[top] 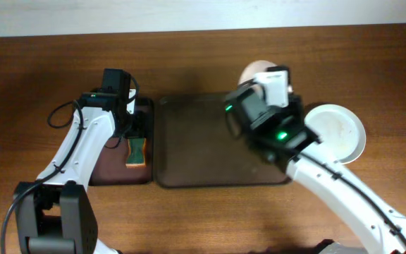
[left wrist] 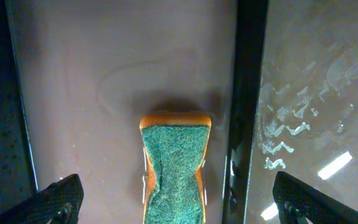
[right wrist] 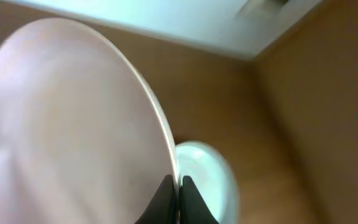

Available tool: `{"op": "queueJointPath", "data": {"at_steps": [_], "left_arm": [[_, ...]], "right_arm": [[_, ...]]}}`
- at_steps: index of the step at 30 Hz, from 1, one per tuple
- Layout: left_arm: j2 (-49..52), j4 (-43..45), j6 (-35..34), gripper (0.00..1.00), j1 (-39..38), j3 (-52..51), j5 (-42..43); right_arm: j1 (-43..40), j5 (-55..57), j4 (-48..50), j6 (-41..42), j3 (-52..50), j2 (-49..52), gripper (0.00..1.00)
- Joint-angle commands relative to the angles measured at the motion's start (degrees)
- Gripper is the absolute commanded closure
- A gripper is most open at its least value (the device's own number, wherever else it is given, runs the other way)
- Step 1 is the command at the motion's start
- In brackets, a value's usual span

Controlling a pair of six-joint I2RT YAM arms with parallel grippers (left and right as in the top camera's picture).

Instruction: Clean dirty plates on tray and stack at the side

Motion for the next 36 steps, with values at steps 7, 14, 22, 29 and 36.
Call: {"op": "queueJointPath", "data": {"at_steps": [7,14,22,29,36], "left_arm": [[-1.2,-0.1,0.1,0.04,0.1,1.0,-0.3],[-1.2,-0.1,0.1,0.03,0.1,1.0,-0.3],[-1.3,-0.1,0.1,0.03,0.1,1.0,-0.3],[-5.4,-1.4,0.0,0.00,2.6,1.0,1.3],[-6.2,-15.2,-1.4,0.00,4.5,1.0,5.0]], "right_arm": [[-40.5,-45.1,-6.3,4.5,0.8,2.6,0.96],[-59.6,-48.2,-8.9,4.4,0.7,11.2,0.96],[-62.4,-61.5,-9.9,0.7,0.7,15.4,0.37],[-52.4,-72.0,-12.5,-8.5,0.7,13.9,0.07],[-31.4,-58.5,-20.3,-6.5,0.7,3.6,0.01]]}}
